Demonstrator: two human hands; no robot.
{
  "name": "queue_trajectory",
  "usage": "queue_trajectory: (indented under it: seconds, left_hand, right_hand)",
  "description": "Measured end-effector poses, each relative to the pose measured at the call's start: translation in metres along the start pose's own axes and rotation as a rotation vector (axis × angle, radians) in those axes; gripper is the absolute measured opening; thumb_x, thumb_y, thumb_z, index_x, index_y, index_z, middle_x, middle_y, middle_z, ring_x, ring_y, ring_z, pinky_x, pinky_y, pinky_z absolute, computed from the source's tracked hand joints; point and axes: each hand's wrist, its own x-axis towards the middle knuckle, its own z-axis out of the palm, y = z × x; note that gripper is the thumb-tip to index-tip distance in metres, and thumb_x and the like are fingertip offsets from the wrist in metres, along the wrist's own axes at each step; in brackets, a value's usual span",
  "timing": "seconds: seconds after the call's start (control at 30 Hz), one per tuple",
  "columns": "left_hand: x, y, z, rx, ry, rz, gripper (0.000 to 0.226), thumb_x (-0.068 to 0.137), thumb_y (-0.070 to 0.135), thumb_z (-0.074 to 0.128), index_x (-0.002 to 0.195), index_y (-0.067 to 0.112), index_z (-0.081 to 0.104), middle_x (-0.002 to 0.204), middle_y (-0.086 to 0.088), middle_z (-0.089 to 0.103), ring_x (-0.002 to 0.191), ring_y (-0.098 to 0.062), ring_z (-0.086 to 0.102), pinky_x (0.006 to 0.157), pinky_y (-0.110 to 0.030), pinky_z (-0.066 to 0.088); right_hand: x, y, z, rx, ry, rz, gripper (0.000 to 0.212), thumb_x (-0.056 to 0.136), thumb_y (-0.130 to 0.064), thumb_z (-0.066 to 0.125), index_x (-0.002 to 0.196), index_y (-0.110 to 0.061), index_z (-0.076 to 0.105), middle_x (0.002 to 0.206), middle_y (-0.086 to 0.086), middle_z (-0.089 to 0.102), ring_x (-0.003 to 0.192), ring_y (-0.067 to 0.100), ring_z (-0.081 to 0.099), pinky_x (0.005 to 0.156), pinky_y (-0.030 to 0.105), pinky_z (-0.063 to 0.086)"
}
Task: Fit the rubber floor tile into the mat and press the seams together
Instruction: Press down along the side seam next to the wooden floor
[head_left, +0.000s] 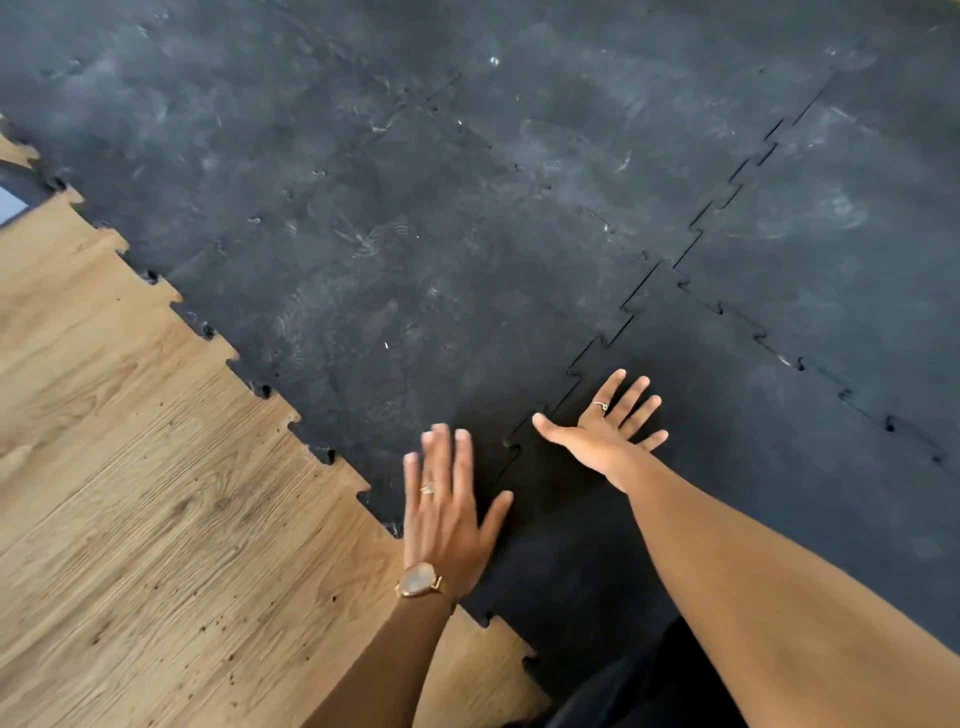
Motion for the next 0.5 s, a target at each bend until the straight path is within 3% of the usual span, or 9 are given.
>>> queue_trajectory:
  seconds: [0.07,0.13,0.23,0.33,0.4,0.5]
  left_hand:
    - [-0.005,-0.008,-0.005,-0.021,-0.053,-0.194,0.084,0.093,0.064,0.024,0.153,0.007,0.011,0.159,-0.019,0.006,0.148,-0.032,0.0,0.119,-0.047,-0.005]
    - [-0.001,-0.008,-0.011,-0.059,-0.157,-0.208,0.082,0.093,0.063,0.019,0.154,0.01,0.004,0.16,-0.02,-0.003,0.145,-0.033,-0.011,0.116,-0.049,-0.008]
    - [0.006,-0.014,-0.029,-0.129,-0.315,-0.204,0.088,0.095,0.051,0.045,0.153,0.017,-0.011,0.157,-0.018,-0.024,0.143,-0.032,-0.025,0.118,-0.05,-0.009]
    - [0.015,-0.028,-0.048,-0.104,-0.333,-0.3,0.132,0.068,0.064,0.072,0.149,0.024,-0.023,0.154,-0.022,-0.027,0.143,-0.037,-0.022,0.117,-0.05,-0.003]
    - [0.027,-0.033,-0.054,-0.047,-0.341,-0.339,0.152,0.048,0.072,0.078,0.148,0.027,-0.027,0.154,-0.021,-0.027,0.144,-0.039,-0.02,0.116,-0.053,0.0]
    - [0.042,-0.032,-0.056,0.044,-0.41,-0.324,0.158,0.04,0.073,0.08,0.148,0.029,-0.026,0.154,-0.02,-0.028,0.143,-0.041,-0.02,0.114,-0.06,0.002]
  right_hand:
    - [-0.006,-0.003,-0.005,-0.073,-0.069,-0.005,0.148,0.061,-0.076,0.069,0.135,-0.014,-0.044,0.139,0.016,-0.052,0.13,0.039,-0.044,0.106,0.064,-0.017]
    - [-0.008,-0.007,-0.006,-0.111,-0.094,0.014,0.157,0.052,-0.076,0.074,0.133,-0.013,-0.046,0.137,0.018,-0.054,0.128,0.041,-0.045,0.106,0.066,-0.016]
    - [-0.009,-0.009,-0.008,-0.114,-0.093,0.036,0.161,0.049,-0.075,0.076,0.132,-0.014,-0.047,0.137,0.016,-0.054,0.128,0.04,-0.045,0.106,0.066,-0.016]
    - [-0.009,-0.009,-0.008,-0.1,-0.1,0.028,0.162,0.046,-0.076,0.076,0.133,-0.015,-0.046,0.137,0.015,-0.054,0.128,0.039,-0.046,0.107,0.066,-0.017]
    - [-0.01,-0.01,-0.007,-0.095,-0.093,0.029,0.163,0.045,-0.078,0.076,0.133,-0.015,-0.046,0.137,0.014,-0.055,0.128,0.039,-0.047,0.106,0.066,-0.019]
    - [-0.01,-0.013,-0.005,-0.101,-0.077,0.045,0.167,0.039,-0.082,0.073,0.132,-0.016,-0.048,0.136,0.013,-0.056,0.126,0.038,-0.048,0.105,0.066,-0.02]
